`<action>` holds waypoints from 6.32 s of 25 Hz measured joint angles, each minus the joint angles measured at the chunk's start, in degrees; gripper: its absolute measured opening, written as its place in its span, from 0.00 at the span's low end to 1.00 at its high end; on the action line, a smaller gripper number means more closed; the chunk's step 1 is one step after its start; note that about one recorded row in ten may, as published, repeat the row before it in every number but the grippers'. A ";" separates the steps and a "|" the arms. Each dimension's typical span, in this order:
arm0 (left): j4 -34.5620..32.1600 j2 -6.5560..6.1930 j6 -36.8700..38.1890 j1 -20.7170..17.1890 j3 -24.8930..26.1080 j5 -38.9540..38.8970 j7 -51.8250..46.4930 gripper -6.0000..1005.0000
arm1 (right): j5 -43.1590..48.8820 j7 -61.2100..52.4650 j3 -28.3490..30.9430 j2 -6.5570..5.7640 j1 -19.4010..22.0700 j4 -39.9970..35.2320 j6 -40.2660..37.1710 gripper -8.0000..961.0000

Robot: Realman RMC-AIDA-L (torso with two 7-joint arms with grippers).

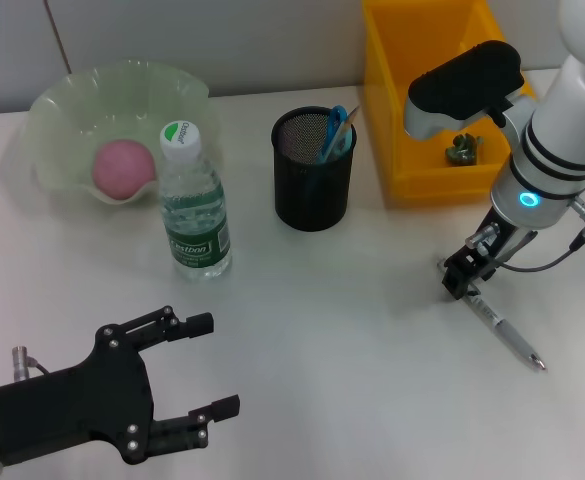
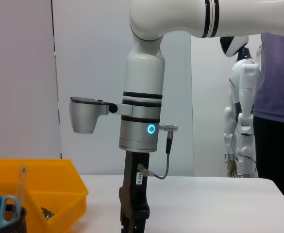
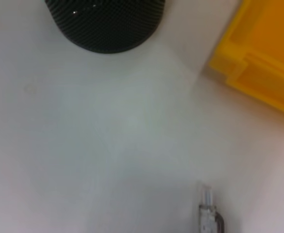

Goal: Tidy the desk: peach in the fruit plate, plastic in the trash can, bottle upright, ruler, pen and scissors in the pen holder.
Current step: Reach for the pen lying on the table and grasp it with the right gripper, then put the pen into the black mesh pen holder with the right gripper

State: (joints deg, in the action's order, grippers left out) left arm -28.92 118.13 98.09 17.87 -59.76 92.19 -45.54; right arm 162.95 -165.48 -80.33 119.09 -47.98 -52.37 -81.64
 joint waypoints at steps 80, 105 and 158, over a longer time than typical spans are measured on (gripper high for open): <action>0.00 0.00 0.70 -0.10 0.00 0.00 -0.32 0.79 | 0.00 -0.26 0.18 0.00 0.35 0.20 1.05 0.43; 0.00 0.00 0.70 -0.29 0.00 -0.01 -0.33 0.80 | -0.10 -0.27 0.18 0.00 0.08 1.55 1.97 0.43; 0.00 0.05 3.15 -0.29 2.49 -0.09 -3.25 0.79 | -77.39 75.70 11.16 0.14 16.94 -6.71 25.67 0.19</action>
State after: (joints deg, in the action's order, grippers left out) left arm -28.92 118.17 101.23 17.58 -57.27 92.11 -48.79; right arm 85.56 -89.78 -69.17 119.23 -31.04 -59.08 -55.97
